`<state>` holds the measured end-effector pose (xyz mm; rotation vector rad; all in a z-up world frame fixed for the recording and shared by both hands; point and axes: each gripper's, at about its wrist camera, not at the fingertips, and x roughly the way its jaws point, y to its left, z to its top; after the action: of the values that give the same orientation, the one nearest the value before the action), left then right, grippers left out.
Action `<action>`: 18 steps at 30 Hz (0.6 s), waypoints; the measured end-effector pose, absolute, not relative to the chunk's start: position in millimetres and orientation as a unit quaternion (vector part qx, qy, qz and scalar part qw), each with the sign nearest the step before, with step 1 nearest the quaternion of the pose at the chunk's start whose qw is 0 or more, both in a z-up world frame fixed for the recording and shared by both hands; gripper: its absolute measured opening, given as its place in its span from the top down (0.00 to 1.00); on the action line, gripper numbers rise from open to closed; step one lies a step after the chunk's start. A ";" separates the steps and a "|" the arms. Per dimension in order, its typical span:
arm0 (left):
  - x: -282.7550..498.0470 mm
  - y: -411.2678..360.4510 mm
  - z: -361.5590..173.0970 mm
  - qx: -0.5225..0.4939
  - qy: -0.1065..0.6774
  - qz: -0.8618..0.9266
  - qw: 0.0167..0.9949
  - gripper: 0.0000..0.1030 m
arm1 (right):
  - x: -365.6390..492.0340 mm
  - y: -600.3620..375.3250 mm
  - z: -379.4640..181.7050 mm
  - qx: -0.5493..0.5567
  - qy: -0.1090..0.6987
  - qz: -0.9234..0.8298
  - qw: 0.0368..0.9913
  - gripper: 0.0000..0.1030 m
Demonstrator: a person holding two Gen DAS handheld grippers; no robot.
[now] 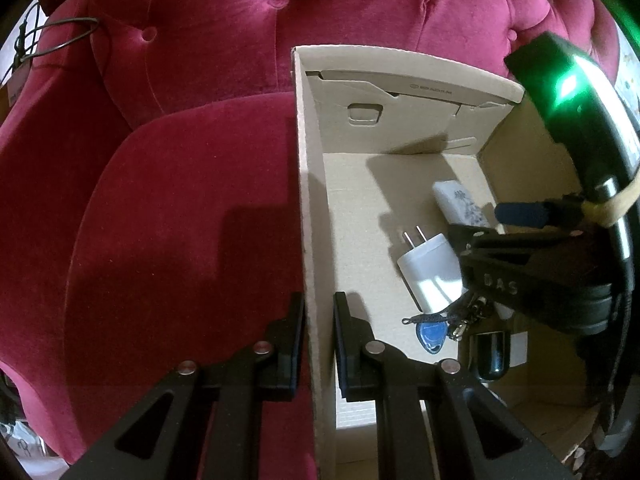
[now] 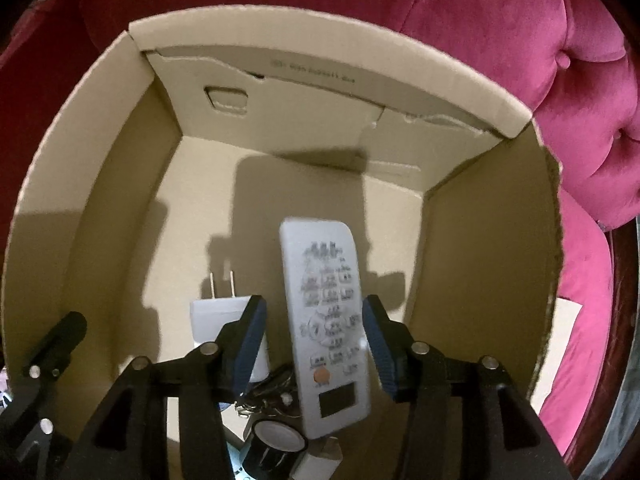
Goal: Organize rigid objects
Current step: 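Lower the remote beside the white charger and open the right gripper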
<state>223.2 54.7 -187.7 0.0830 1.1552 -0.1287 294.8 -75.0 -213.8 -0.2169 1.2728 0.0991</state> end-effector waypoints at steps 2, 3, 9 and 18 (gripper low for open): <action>223.3 54.6 -187.6 0.039 0.546 -0.060 0.835 0.86 | 294.4 -73.9 -207.7 -0.105 0.587 0.047 0.801 0.46; 223.2 54.5 -187.6 0.039 0.546 -0.060 0.835 0.86 | 293.9 -73.7 -204.8 -0.106 0.585 0.049 0.803 0.45; 222.6 53.5 -187.2 0.040 0.545 -0.060 0.835 0.86 | 289.1 -77.0 -185.3 -0.102 0.573 0.052 0.812 0.42; 223.1 52.8 -187.6 0.042 0.546 -0.058 0.835 0.86 | 271.8 -86.6 -160.6 -0.091 0.563 0.044 0.820 0.42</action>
<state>223.1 52.8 -187.6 0.0885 1.1554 -0.1226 271.8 -86.6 -160.6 -0.1944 1.1996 0.0930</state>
